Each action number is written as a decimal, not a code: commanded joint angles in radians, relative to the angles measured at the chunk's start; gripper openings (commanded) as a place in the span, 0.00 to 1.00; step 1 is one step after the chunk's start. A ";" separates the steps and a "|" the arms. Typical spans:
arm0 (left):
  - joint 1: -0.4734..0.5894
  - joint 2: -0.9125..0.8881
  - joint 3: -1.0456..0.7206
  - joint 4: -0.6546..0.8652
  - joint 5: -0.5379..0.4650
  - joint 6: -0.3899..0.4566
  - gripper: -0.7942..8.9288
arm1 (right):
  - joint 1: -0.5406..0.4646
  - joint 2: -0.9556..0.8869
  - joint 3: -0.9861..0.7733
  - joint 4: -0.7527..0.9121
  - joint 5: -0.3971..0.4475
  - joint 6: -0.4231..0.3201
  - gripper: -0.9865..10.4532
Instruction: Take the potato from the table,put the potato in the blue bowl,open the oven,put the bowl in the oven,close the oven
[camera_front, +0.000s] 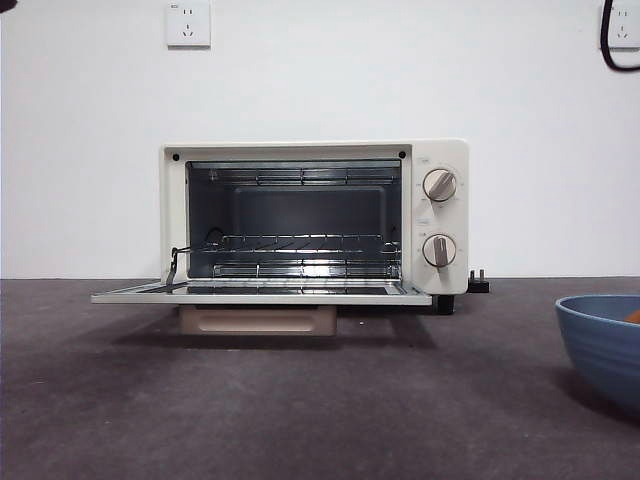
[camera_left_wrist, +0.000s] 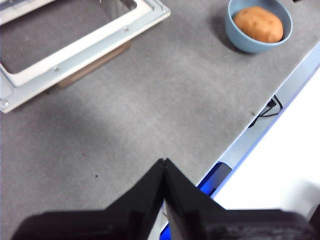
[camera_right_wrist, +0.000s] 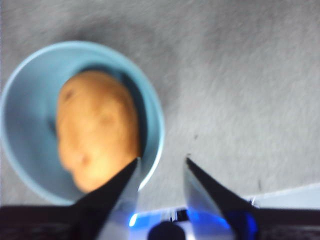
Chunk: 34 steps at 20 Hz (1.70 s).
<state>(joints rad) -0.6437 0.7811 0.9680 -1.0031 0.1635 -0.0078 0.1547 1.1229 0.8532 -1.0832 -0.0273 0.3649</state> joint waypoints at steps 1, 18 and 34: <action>-0.001 -0.003 0.002 0.000 0.001 0.007 0.08 | -0.026 0.045 -0.007 0.016 -0.010 -0.063 0.26; -0.001 -0.003 0.002 -0.007 0.001 0.000 0.08 | -0.032 0.299 -0.007 0.146 -0.024 -0.077 0.08; -0.001 -0.002 0.002 -0.001 0.001 0.009 0.08 | 0.187 0.301 0.340 0.072 -0.138 0.277 0.08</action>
<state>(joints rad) -0.6437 0.7811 0.9680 -1.0096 0.1635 -0.0078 0.3370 1.4109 1.1942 -1.0161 -0.1585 0.5819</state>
